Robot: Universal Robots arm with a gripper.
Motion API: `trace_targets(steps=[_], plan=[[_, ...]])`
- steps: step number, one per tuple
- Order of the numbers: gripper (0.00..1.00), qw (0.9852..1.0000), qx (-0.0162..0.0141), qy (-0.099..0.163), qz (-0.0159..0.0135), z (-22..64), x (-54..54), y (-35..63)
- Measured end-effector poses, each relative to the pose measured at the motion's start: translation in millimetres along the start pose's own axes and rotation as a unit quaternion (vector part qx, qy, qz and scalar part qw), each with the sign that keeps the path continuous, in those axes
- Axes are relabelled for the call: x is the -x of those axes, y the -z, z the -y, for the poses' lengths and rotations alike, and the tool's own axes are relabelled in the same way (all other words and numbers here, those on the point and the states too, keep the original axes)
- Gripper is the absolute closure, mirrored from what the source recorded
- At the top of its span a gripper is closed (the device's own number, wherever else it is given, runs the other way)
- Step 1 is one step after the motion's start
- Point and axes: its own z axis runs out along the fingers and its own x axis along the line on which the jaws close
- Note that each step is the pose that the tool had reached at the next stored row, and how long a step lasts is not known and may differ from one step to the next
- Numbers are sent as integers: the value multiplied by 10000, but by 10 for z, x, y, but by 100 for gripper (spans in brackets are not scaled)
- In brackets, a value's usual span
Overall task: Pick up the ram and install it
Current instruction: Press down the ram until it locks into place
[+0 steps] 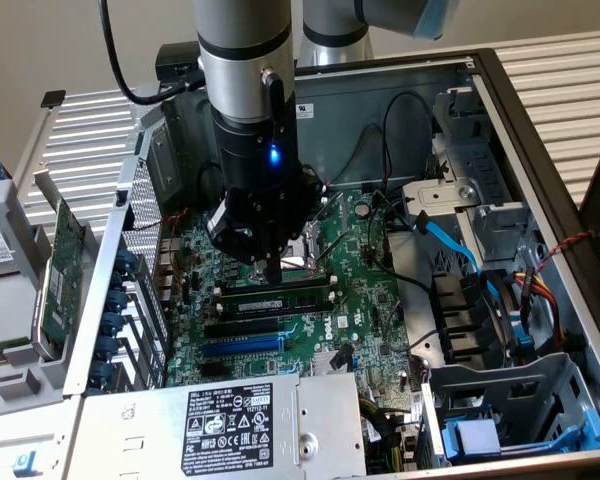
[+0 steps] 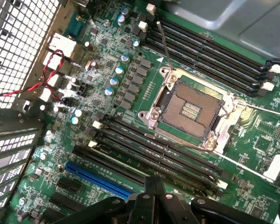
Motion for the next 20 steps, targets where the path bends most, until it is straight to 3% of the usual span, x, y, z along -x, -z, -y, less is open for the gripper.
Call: trace_targets(steps=[5,10,16,20], plan=[[89,9993,1,-375,-1,0,0,0],[89,9972,1,-753,-3,0,0,0],[89,9929,2,-1193,-5,0,0,0],[89,9889,2,-1483,-6,0,0,0]])
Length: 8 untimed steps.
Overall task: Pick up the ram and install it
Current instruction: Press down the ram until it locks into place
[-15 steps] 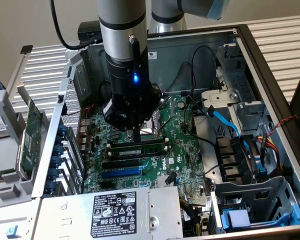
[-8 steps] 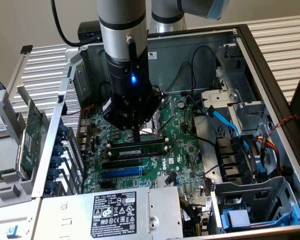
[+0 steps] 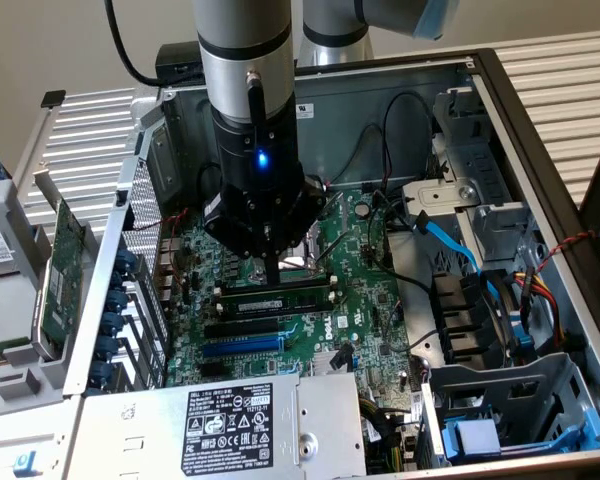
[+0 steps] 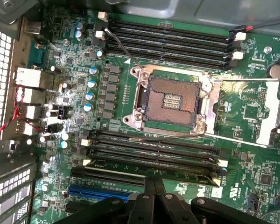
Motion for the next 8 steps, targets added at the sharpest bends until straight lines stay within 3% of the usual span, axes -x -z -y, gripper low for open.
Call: trace_targets(steps=[3,8], plan=[[89,9998,0,-194,-1,0,0,0],[89,9998,1,-197,-1,0,0,0]])
